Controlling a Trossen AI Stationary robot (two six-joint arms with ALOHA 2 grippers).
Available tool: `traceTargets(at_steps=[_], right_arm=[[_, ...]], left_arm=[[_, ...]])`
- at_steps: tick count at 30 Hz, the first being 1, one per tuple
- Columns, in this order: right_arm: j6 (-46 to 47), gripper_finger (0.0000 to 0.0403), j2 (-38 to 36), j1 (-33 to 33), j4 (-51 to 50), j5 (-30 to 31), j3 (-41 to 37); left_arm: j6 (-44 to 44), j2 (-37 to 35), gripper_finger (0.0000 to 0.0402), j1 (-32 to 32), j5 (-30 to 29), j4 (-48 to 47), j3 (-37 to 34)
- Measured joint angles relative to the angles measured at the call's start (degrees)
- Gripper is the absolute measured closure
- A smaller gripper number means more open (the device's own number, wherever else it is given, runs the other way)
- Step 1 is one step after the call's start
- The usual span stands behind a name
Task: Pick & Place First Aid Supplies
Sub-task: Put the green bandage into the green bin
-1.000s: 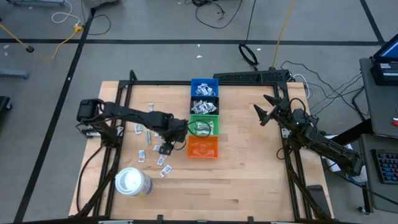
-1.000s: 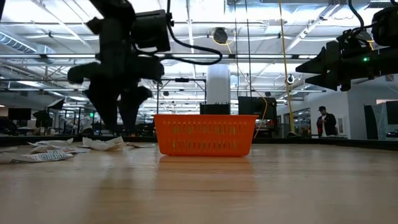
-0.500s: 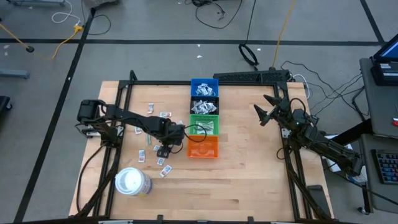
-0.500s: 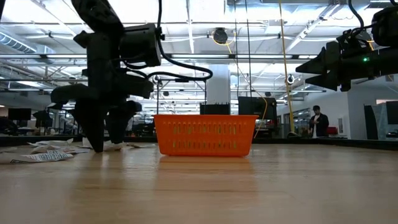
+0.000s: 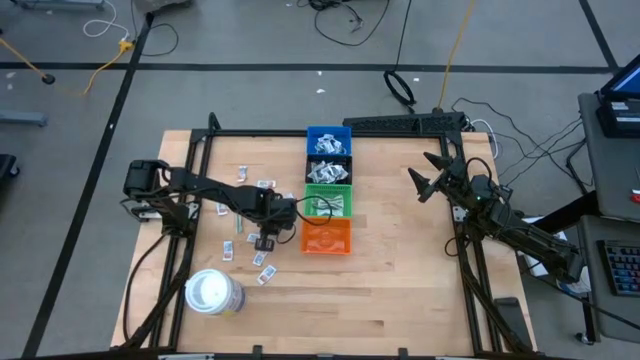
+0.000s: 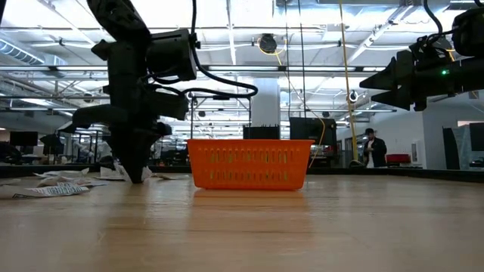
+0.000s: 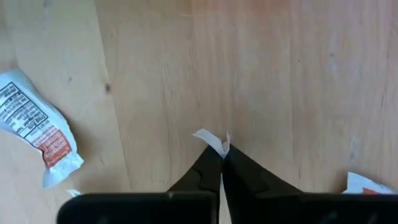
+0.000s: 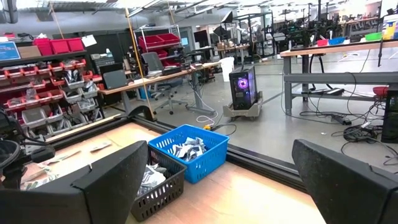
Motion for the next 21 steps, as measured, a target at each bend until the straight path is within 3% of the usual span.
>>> traceTargets(at_steps=[21], right_arm=[[0.0, 0.0009, 0.0, -0.01, 0.02, -0.01, -0.02]], left_arm=[[3.42, -8.48, 0.0399, 5.28, 0.97, -21.26, 11.87]])
